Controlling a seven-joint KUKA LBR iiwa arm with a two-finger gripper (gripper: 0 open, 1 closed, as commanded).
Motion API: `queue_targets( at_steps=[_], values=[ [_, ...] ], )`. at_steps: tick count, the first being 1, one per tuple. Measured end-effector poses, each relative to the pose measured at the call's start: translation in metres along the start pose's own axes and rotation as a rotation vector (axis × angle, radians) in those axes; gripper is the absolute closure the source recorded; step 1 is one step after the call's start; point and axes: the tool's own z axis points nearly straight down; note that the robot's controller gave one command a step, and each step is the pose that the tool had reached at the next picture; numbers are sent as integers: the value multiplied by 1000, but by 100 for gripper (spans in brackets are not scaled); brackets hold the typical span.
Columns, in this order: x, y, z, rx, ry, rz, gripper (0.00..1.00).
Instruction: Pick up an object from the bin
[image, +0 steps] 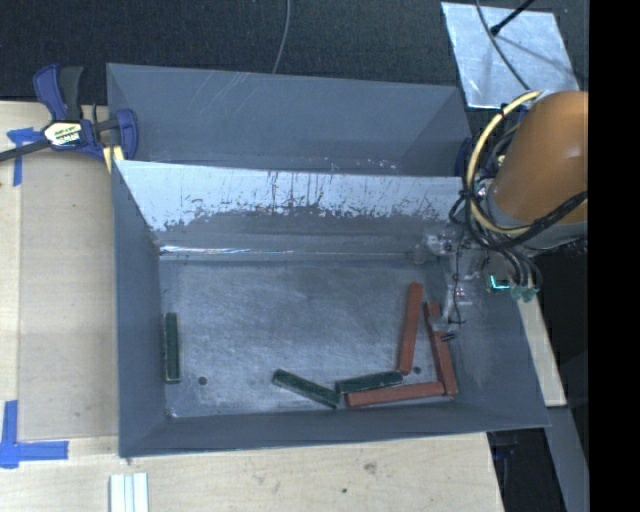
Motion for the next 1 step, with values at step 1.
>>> queue_targets(
  at_steps=[1],
  values=[
    [-2, 0, -4, 1, -8, -3, 0]
  ],
)
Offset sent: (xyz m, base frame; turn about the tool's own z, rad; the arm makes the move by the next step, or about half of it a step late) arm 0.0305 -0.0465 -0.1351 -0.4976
